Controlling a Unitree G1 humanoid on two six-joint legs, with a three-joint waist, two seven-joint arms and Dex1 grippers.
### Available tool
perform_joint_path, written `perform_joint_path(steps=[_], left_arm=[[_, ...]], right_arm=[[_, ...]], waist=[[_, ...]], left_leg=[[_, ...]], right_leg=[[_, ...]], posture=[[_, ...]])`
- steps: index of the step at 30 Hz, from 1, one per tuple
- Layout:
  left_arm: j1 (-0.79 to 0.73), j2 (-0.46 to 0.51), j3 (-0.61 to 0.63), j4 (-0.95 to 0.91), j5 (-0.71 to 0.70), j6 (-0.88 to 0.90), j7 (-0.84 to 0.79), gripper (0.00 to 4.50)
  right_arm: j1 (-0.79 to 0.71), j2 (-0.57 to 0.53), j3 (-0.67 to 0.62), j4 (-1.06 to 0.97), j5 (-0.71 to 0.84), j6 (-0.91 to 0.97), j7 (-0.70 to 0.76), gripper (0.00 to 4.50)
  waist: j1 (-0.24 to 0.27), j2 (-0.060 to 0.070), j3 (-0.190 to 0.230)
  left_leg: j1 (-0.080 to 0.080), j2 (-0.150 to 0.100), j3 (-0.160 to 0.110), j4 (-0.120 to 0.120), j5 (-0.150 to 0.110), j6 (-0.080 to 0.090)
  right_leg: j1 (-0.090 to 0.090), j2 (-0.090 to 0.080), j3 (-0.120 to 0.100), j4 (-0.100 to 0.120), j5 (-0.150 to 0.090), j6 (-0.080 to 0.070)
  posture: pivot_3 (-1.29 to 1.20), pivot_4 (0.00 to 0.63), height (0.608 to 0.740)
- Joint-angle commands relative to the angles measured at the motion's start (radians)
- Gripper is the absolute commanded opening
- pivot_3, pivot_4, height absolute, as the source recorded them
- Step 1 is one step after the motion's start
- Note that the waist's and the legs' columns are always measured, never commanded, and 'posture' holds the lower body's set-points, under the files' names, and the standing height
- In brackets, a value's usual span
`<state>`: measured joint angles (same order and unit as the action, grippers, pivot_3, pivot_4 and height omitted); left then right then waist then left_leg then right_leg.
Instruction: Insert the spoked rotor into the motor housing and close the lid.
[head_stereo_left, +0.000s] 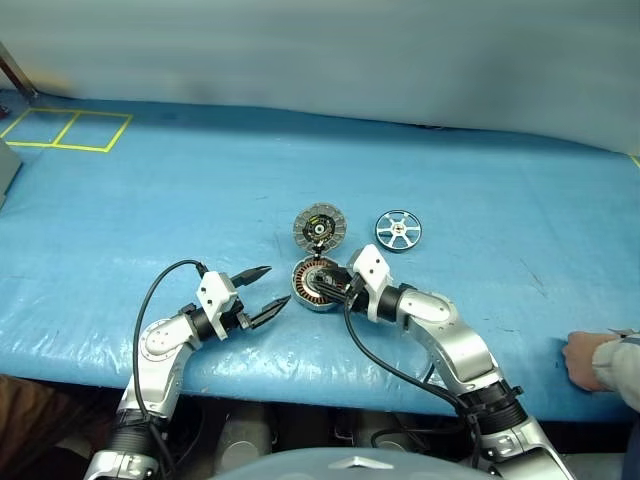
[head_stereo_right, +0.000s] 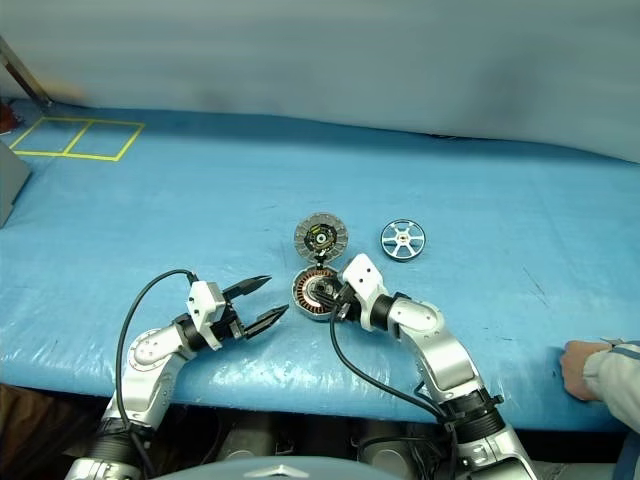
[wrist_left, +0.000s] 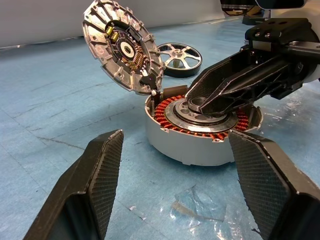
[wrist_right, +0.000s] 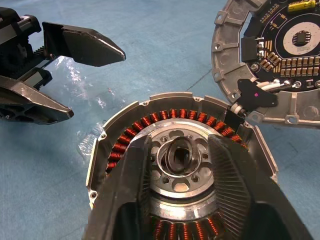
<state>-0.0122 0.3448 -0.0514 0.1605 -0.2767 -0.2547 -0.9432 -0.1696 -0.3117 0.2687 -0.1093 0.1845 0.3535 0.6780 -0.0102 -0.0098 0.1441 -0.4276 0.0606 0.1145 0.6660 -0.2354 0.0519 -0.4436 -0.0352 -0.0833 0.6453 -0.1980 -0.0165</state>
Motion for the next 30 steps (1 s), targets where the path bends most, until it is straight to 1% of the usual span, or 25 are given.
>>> perform_joint_path(steps=[1,5,8,11,13,15,21,30], left_arm=[[0.001,0.000,-0.005,0.001,0.004,-0.024,0.001,3.57],[0.001,0.000,-0.007,0.004,0.006,-0.024,0.003,3.57],[0.001,-0.001,-0.008,0.006,0.007,-0.024,0.004,3.57],[-0.001,-0.001,-0.009,0.009,0.007,-0.023,0.004,3.57],[-0.001,-0.001,-0.010,0.009,0.007,-0.023,0.004,3.57],[-0.001,-0.001,-0.010,0.009,0.007,-0.022,0.004,3.57],[0.003,-0.001,-0.014,0.011,0.008,-0.024,0.004,3.57],[0.003,-0.003,-0.017,0.021,0.009,-0.032,0.005,3.57]], right_arm=[[0.005,-0.001,-0.003,-0.015,0.003,-0.018,0.008,2.96],[0.008,0.012,-0.009,-0.023,0.022,-0.014,0.014,2.96],[0.008,0.027,-0.021,-0.028,0.040,-0.009,0.010,2.96],[0.003,0.036,-0.030,-0.028,0.049,-0.007,0.003,2.96],[0.002,0.038,-0.032,-0.027,0.047,-0.010,-0.003,2.58],[0.000,0.040,-0.035,-0.025,0.048,-0.012,-0.008,2.10],[-0.007,0.041,-0.035,-0.016,0.038,-0.014,-0.019,0.06],[-0.021,0.038,-0.028,0.016,0.010,-0.023,-0.037,0.02]], waist=[[0.000,0.000,0.000],[0.000,0.000,0.000],[0.000,0.000,0.000],[0.000,0.000,0.000],[0.000,0.000,0.000],[0.000,0.000,0.000],[0.000,0.000,0.000],[0.000,0.000,0.000]], left_leg=[[0.000,0.000,0.000,0.000,0.000,0.000],[0.000,0.000,0.000,0.000,0.000,0.000],[0.000,0.000,0.000,0.000,0.000,0.000],[0.000,0.000,0.000,0.000,0.000,0.000],[0.000,0.000,0.000,0.000,0.000,0.000],[0.000,0.000,0.000,0.000,0.000,0.000],[0.000,0.000,0.000,0.001,0.000,0.000],[0.000,0.000,0.000,0.001,0.000,0.000]], right_leg=[[0.000,0.000,0.000,0.000,0.000,0.000],[0.000,0.000,0.000,0.000,0.000,0.000],[0.000,0.000,0.000,0.000,0.003,0.004],[0.000,0.000,0.000,0.000,0.003,0.004],[0.000,0.000,0.000,0.000,0.003,0.004],[0.000,0.000,0.000,0.000,0.003,0.004],[0.000,0.000,0.000,0.001,0.003,0.005],[0.000,0.000,0.000,0.001,0.003,0.005]], posture=[[0.00,0.150,0.740],[0.00,0.150,0.740],[0.00,0.150,0.740],[0.00,0.150,0.740],[0.00,0.150,0.740],[0.00,0.150,0.740],[0.00,0.150,0.740],[0.00,0.150,0.740]])
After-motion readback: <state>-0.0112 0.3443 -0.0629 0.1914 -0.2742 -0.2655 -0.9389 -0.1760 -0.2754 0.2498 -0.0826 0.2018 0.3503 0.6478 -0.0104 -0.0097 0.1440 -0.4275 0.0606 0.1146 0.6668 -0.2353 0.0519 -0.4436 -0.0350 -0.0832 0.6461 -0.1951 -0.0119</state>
